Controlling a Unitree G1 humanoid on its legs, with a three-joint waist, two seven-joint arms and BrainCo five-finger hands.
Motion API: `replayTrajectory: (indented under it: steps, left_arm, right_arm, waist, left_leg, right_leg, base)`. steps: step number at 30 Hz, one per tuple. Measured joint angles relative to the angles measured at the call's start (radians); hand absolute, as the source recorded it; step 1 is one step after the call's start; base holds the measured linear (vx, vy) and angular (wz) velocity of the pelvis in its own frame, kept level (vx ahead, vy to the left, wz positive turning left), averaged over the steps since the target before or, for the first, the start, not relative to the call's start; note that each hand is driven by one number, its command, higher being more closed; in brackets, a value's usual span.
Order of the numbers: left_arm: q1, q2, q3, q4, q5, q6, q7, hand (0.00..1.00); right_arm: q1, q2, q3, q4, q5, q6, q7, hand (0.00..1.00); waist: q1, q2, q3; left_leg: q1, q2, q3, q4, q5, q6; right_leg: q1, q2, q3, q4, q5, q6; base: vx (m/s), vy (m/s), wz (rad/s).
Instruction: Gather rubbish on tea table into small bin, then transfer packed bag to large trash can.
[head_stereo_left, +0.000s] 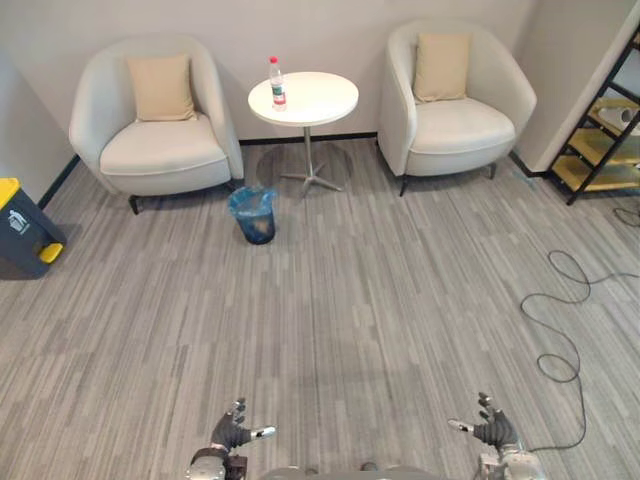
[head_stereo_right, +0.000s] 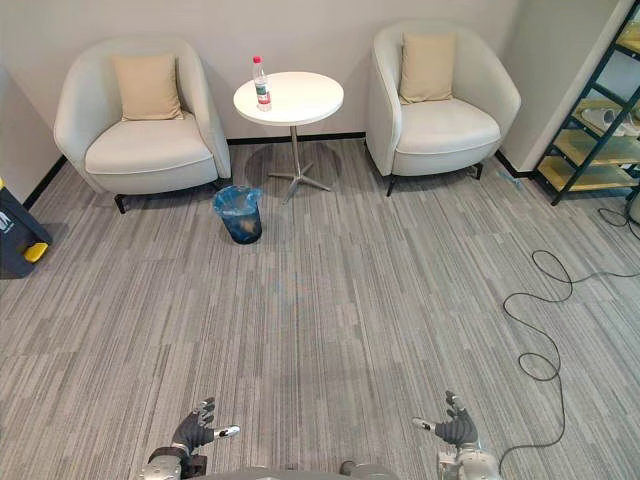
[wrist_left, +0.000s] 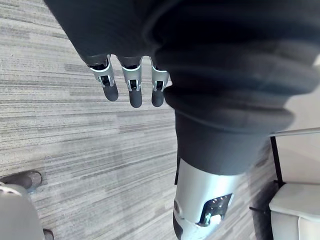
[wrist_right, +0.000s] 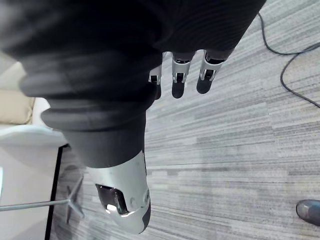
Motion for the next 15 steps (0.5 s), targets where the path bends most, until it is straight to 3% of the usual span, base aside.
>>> replayTrajectory:
  steps: [15]
  left_arm:
    - [0.026,-0.002,0.03,-0.016,-0.002,-0.002,-0.016,0.0]
  right_arm:
    - [0.017,-0.031,0.009,-0.012,-0.058,0.005,0.018,0.0]
  waist:
    - [-0.002,0.018,0.005]
  left_leg:
    - [-0.04,0.013,0.01,0.002,-0.011,0.012]
  right_leg:
    - [-0.029,0.013,0.005,-0.029,0.01,0.002]
  base:
    - [-0.02,-0.004,-0.01]
